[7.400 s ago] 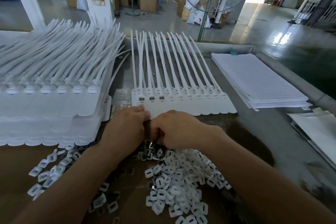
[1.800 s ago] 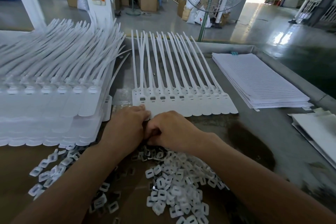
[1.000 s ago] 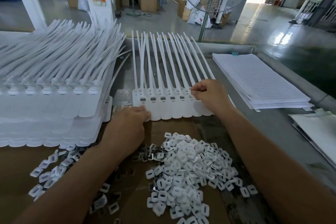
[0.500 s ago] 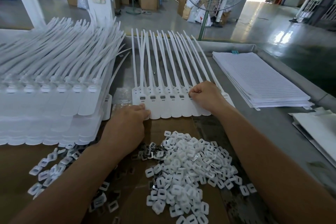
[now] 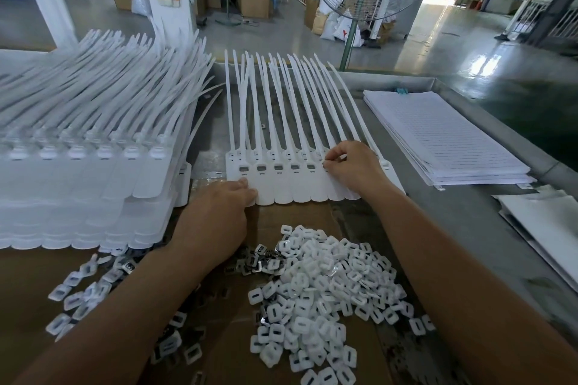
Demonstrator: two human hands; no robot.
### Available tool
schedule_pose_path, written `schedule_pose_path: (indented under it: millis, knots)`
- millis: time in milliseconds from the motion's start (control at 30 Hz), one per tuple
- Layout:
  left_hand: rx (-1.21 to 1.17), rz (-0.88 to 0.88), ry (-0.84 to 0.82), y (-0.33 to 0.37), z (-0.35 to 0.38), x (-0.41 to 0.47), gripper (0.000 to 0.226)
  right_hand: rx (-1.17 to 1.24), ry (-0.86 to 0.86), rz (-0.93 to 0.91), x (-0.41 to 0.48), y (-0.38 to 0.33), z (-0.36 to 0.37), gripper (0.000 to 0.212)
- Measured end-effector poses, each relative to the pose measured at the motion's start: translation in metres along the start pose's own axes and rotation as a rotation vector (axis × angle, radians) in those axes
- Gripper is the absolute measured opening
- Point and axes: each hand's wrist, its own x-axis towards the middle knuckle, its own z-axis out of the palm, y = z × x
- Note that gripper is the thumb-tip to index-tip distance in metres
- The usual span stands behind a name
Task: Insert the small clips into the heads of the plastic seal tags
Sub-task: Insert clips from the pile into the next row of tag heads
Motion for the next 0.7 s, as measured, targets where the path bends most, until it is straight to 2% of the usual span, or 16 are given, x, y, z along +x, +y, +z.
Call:
schedule_pose_path:
  millis: [100, 200, 267, 333, 467, 700]
  knots:
    - [0.004, -0.008, 0.007, 0.001, 0.0, 0.0, 0.048, 0.044, -0.035, 0.008, -0.003, -0.005, -0.005, 0.012]
    - [0.005, -0.014, 0.015, 0.001, 0.0, 0.0, 0.048, 0.081, -0.014, -0.059, -0.016, -0.021, -0.011, 0.011]
    - [0.013, -0.003, 0.026, 0.001, 0.0, -0.001, 0.047, 0.12, -0.126, -0.154, -0.034, -0.036, -0.016, 0.002]
    - [0.022, 0.0, 0.031, 0.001, 0.0, 0.0, 0.047, 0.113, -0.308, -0.255, -0.054, -0.052, -0.017, 0.005]
    - [0.022, -0.004, 0.032, 0.003, -0.001, -0.001, 0.045, -0.048, -0.546, -0.404, -0.078, -0.071, -0.009, 0.009]
    - [0.018, -0.002, 0.016, 0.004, -0.004, -0.001, 0.042, -0.124, -0.638, -0.438, -0.09, -0.076, 0.003, 0.019]
